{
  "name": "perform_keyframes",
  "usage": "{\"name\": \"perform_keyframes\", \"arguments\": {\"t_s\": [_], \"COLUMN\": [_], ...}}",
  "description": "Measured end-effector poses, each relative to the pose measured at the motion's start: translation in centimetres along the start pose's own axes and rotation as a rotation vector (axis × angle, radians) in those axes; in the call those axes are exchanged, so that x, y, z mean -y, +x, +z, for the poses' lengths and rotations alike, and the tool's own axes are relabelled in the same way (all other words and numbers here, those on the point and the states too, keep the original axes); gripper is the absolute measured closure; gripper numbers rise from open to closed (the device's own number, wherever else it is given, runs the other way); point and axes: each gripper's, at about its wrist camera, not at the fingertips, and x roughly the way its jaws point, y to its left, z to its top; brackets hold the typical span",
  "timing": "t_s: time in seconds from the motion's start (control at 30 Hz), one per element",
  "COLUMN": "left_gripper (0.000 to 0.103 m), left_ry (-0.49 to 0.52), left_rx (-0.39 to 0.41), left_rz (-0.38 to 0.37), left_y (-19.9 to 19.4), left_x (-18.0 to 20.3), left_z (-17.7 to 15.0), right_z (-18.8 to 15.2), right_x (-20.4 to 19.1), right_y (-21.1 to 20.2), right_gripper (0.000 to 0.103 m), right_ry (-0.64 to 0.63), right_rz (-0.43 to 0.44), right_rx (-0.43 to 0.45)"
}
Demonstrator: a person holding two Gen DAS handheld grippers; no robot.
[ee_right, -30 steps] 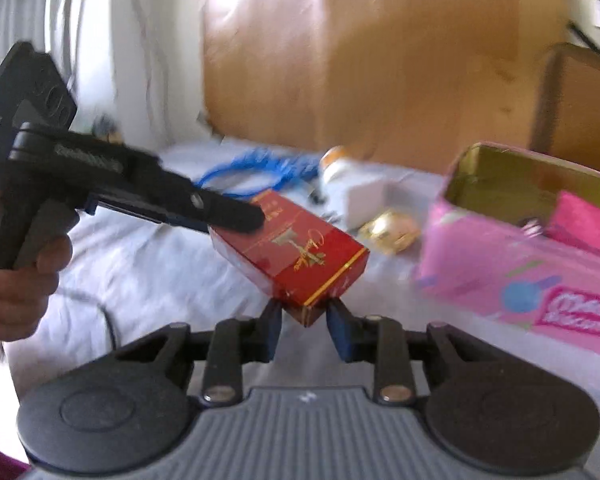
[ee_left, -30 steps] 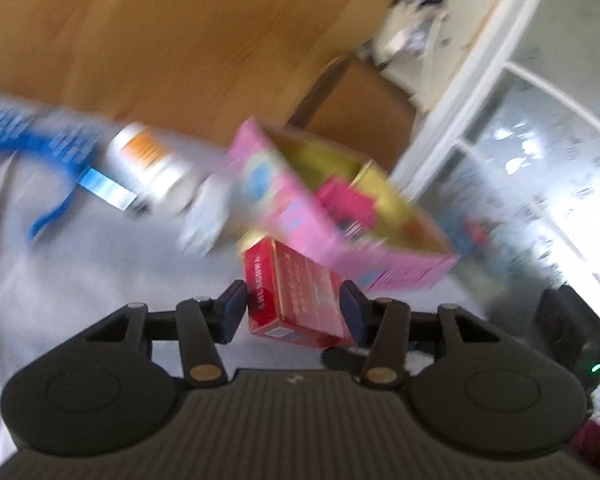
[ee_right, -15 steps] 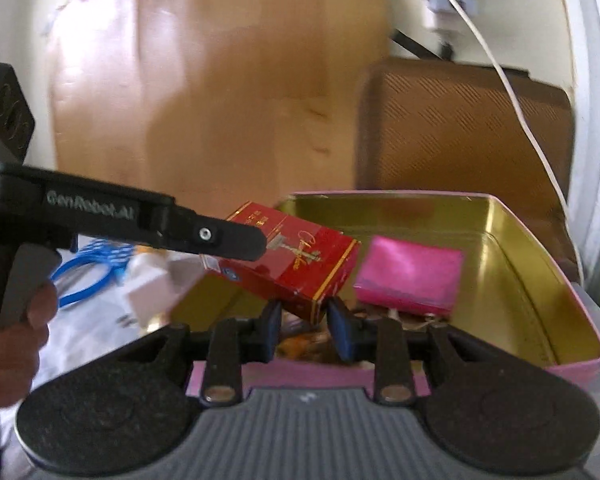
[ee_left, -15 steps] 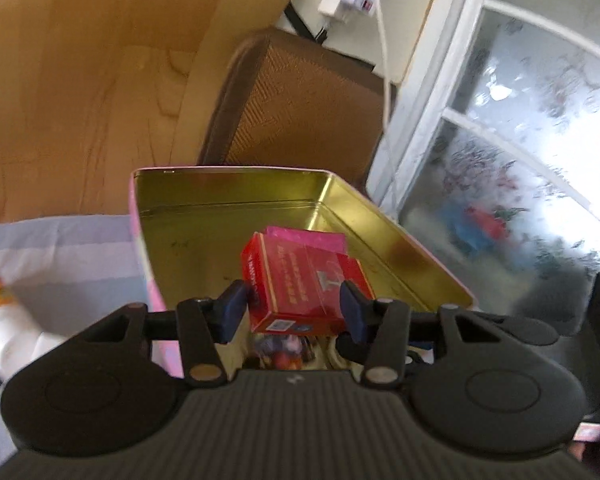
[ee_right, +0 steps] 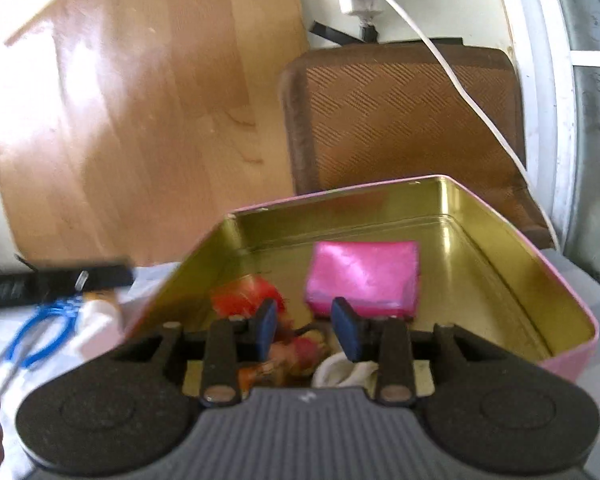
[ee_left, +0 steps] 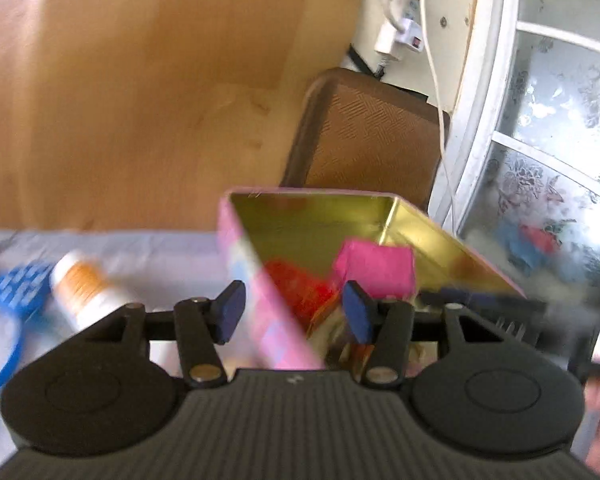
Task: Organize rigid objects
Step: 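Lower the red box into the tin and open the left gripper, then grasp the blue polka-dot headband at its band with the left gripper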
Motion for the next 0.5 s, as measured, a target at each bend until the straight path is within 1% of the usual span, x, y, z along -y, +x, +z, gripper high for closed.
{"name": "perform_keyframes", "arguments": {"t_s": [0.07, 0.13, 0.23, 0.27, 0.33, 0.43, 0.47, 0.5], "left_gripper": [0.045, 0.045, 0.045, 0.045, 0.045, 0.045, 0.045, 0.045], "left_ry": [-0.015, -0.035, -0.094, -0.118, -0.157, -0.231, -0.279, -0.35], "left_rx": [-0.015, -0.036, -0.066, -0.069, -0.045, 0.025, 0.037, 0.053], "left_rz": [0.048, 0.119, 0.262, 0.331, 0.451, 0.606, 0.63, 0.611], "left_y": [-2.5, -4.0, -6.2, -6.9, -8.2, -10.3, -10.6, -11.2], "left_x": [-2.4, -5.1, -10.1, -12.0, -15.0, -18.5, -19.4, -20.5], "left_z": [-2.0, -3.7, -5.5, -5.9, -6.2, -6.7, -6.8, -6.8], "right_z": [-0.4, -0.4, -0.1, -0.1, -0.2, -1.0, -1.4, -1.8], "right_x": [-1.3, -3.0, -6.7, -8.1, -11.0, -16.0, -17.7, -19.6], "right_y": [-1.6, -2.5, -2.6, -2.4, -1.4, 0.7, 1.4, 2.4], "right_gripper": [0.07, 0.07, 0.07, 0.07, 0.07, 0.07, 0.07, 0.07], "right_ry": [-0.016, -0.045, -0.106, -0.122, -0.141, -0.179, -0.198, -0.221], "right_rz": [0.046, 0.086, 0.168, 0.202, 0.278, 0.362, 0.377, 0.39], "right_rx": [0.028, 0.041, 0.038, 0.028, -0.016, -0.092, -0.113, -0.136]}}
